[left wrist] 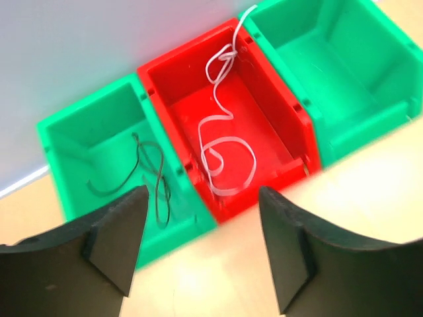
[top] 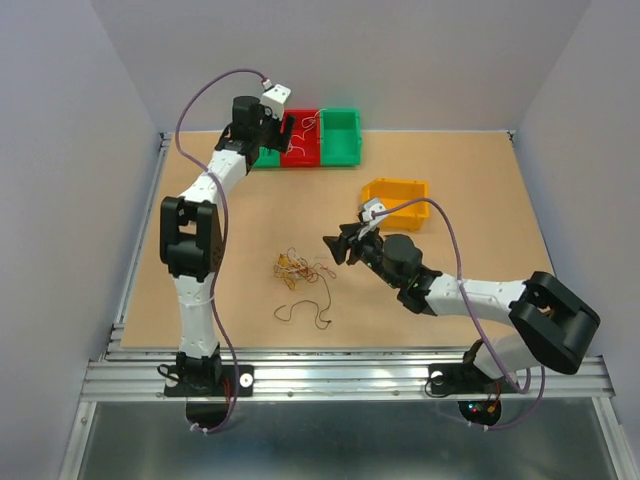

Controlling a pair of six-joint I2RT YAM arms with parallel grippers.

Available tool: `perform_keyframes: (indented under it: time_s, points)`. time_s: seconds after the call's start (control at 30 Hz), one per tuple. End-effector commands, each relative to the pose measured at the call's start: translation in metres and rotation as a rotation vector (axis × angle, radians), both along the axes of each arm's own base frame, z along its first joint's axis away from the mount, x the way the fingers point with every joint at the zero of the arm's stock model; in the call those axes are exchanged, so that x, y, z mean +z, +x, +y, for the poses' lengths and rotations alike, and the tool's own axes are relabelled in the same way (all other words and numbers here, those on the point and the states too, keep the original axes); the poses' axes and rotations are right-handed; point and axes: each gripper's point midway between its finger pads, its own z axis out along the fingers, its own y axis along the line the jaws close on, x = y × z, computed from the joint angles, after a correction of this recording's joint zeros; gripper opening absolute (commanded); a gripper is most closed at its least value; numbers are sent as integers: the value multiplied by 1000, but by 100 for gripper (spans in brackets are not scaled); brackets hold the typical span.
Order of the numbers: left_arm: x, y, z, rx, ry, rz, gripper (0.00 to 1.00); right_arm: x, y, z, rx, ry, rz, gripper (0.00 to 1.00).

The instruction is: Untangle the cables

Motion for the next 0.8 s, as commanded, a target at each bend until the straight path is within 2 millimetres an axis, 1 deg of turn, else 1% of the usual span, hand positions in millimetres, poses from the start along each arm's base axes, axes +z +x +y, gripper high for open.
perform_keyframes:
  time_s: [0.0, 0.03, 0.07, 0.1, 0.13, 0.17, 0.23, 0.27, 0.3, 0.33, 0.37, 0.4, 0.43, 0.47, 0.5, 0.53, 0.57, 0.6, 0.63, 0.67, 0.77]
  points:
    - [94, -67, 9, -83, 37, -141, 80, 12, -14, 14, 94, -54, 80, 59]
    - [56, -91, 10, -118, 57, -59, 80, 10, -20, 17, 129, -70, 97, 59]
    - [51, -107, 10, -149, 70, -51, 80, 6, -23, 17, 146, -91, 111, 59]
    - [71, -132, 7, -201, 59, -90, 80, -2, -27, 16, 163, -134, 146, 59]
    - [65, -147, 7, -226, 62, -79, 81, -9, -32, 17, 190, -170, 164, 60]
    - [54, -177, 7, -269, 54, -62, 81, -19, -34, 15, 197, -220, 187, 62]
    - [45, -204, 4, -311, 34, -44, 81, -27, -38, 16, 220, -249, 200, 64]
    - [23, -222, 3, -334, 19, 4, 82, -30, -37, 15, 213, -255, 202, 64]
    - [35, -235, 0, -361, -4, -29, 82, -32, -32, 12, 182, -260, 205, 65]
    - [33, -244, -2, -375, -17, -25, 82, -31, -29, 11, 166, -256, 207, 65]
    - [22, -255, -2, -384, -22, -7, 82, -32, -27, 11, 154, -260, 210, 65]
    - [32, -262, -4, -392, -36, -41, 82, -38, -26, 10, 145, -269, 230, 65]
    - [22, -270, -4, -393, -44, -28, 82, -38, -21, 8, 103, -261, 247, 64]
    - [28, -271, -5, -398, -55, -69, 81, -41, -17, 4, 74, -270, 267, 63]
    - [34, -278, -7, -405, -70, -100, 82, -52, -12, 1, 32, -289, 294, 62]
    - [33, -278, -5, -390, -66, -117, 82, -51, -8, 3, 31, -292, 301, 62]
    - [23, -281, -2, -371, -60, -113, 81, -54, -7, 5, 38, -295, 311, 62]
    - [27, -280, 0, -357, -57, -143, 81, -60, -3, 5, 42, -302, 324, 62]
    - [23, -283, 2, -350, -51, -151, 81, -65, 0, 11, 50, -307, 337, 61]
    - [24, -284, 2, -357, -50, -160, 81, -68, 2, 12, 46, -310, 344, 61]
    - [28, -290, -5, -405, -60, -175, 81, -77, 7, 16, 43, -317, 368, 61]
